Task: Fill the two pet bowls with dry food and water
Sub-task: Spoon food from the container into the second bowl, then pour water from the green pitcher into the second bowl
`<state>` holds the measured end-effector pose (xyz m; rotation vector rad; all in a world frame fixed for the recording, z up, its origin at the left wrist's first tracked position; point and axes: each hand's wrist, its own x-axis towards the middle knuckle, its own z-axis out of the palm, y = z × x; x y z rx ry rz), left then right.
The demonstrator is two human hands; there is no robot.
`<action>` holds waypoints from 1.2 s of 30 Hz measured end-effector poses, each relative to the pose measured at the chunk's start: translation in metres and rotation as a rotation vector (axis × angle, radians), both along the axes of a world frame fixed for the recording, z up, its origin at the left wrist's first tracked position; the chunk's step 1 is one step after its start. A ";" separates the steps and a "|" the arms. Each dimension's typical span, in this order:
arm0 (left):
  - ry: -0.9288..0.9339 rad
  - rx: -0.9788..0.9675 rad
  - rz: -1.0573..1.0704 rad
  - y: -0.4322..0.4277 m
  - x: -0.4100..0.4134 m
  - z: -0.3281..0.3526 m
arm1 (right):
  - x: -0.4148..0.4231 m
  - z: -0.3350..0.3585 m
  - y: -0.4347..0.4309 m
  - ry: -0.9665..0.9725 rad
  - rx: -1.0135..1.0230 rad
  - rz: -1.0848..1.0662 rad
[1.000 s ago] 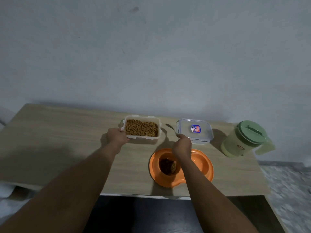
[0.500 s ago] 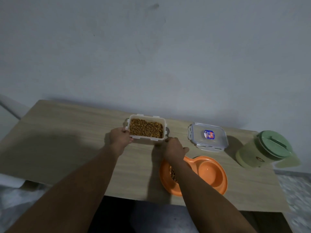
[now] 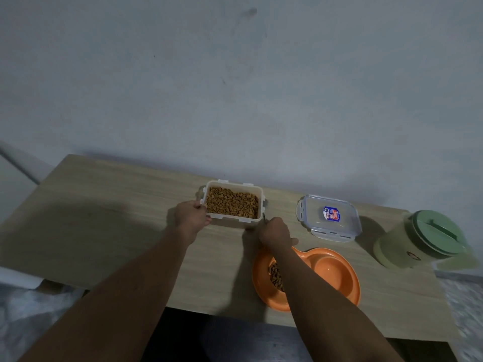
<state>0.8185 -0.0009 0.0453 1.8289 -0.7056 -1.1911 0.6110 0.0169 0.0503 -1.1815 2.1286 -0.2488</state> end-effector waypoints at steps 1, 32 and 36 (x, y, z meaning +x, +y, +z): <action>-0.006 0.001 0.000 -0.001 0.001 -0.001 | 0.001 -0.002 -0.002 0.000 0.015 -0.006; -0.513 0.063 -0.643 0.146 -0.107 -0.016 | -0.202 -0.008 0.120 -0.072 -0.509 -0.626; -0.671 0.007 -0.689 0.163 -0.135 -0.013 | -0.254 0.006 0.135 -0.236 -0.630 -0.923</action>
